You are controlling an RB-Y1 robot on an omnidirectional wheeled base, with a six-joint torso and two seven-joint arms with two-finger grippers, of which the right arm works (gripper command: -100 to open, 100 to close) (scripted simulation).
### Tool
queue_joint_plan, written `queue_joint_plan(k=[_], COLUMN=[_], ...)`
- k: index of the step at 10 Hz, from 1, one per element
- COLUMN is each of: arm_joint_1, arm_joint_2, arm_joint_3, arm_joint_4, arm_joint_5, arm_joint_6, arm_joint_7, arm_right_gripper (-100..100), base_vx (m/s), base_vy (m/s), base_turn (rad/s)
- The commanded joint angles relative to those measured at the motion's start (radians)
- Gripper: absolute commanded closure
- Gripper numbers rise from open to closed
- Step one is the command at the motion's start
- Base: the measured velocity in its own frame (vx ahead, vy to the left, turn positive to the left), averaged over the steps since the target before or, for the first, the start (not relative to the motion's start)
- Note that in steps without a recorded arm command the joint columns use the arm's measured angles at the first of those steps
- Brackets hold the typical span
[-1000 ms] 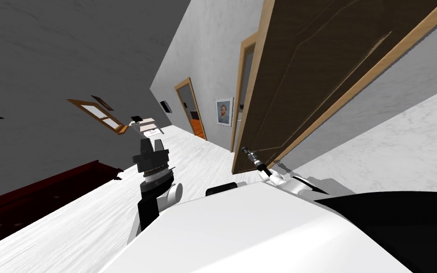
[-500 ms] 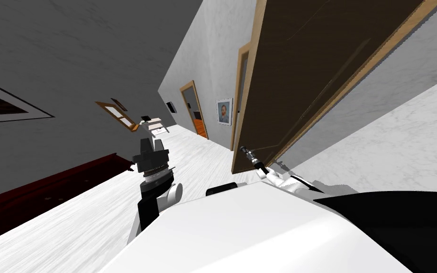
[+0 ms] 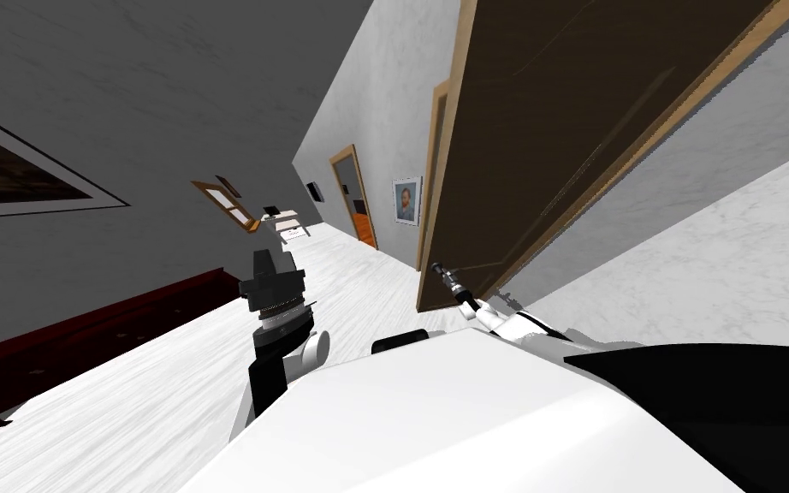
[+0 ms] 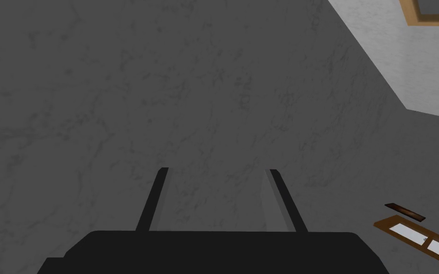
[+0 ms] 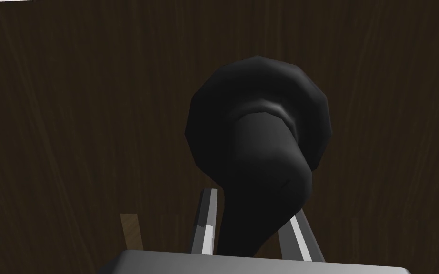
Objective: Pull the door open
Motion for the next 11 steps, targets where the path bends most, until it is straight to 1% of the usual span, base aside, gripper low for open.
queue_joint_plan(k=[1, 2, 3, 4, 5, 7, 8, 9, 10, 11], arm_joint_1=[0.018, 0.026, 0.045, 0.045, 0.064, 0.064, 0.083, 0.091, 0.107, 0.104], arm_joint_2=[-0.02, -0.028, -0.048, -0.048, -0.069, -0.069, -0.089, -0.098, -0.115, -0.105], arm_joint_3=[0.024, 0.035, 0.06, 0.06, 0.086, 0.086, 0.11, 0.121, 0.143, 0.13], arm_joint_4=[-0.008, -0.012, -0.021, -0.021, -0.03, -0.03, -0.038, -0.042, -0.049, -0.057], arm_joint_5=[0.011, 0.016, 0.026, 0.026, 0.038, 0.038, 0.049, 0.053, 0.063, 0.057], arm_joint_6=[-0.03, -0.043, -0.073, -0.073, -0.105, -0.105, -0.134, -0.147, -0.174, -0.152], arm_joint_7=[-0.025, -0.035, -0.06, -0.06, -0.086, -0.086, -0.111, -0.121, -0.143, -0.129], arm_right_gripper=[100, 100, 100, 100, 100, 100, 100, 100, 100, 100], base_vx=[-0.066, -0.102, -0.131, -0.122, -0.122, -0.071, -0.06, -0.076, -0.081, -0.037], base_vy=[0.002, 0.001, 0.004, -0.011, -0.048, -0.025, -0.032, -0.055, -0.085, -0.036], base_turn=[0.005, -0.026, -0.043, -0.033, -0.034, -0.012, -0.024, -0.027, -0.028, 0.0])
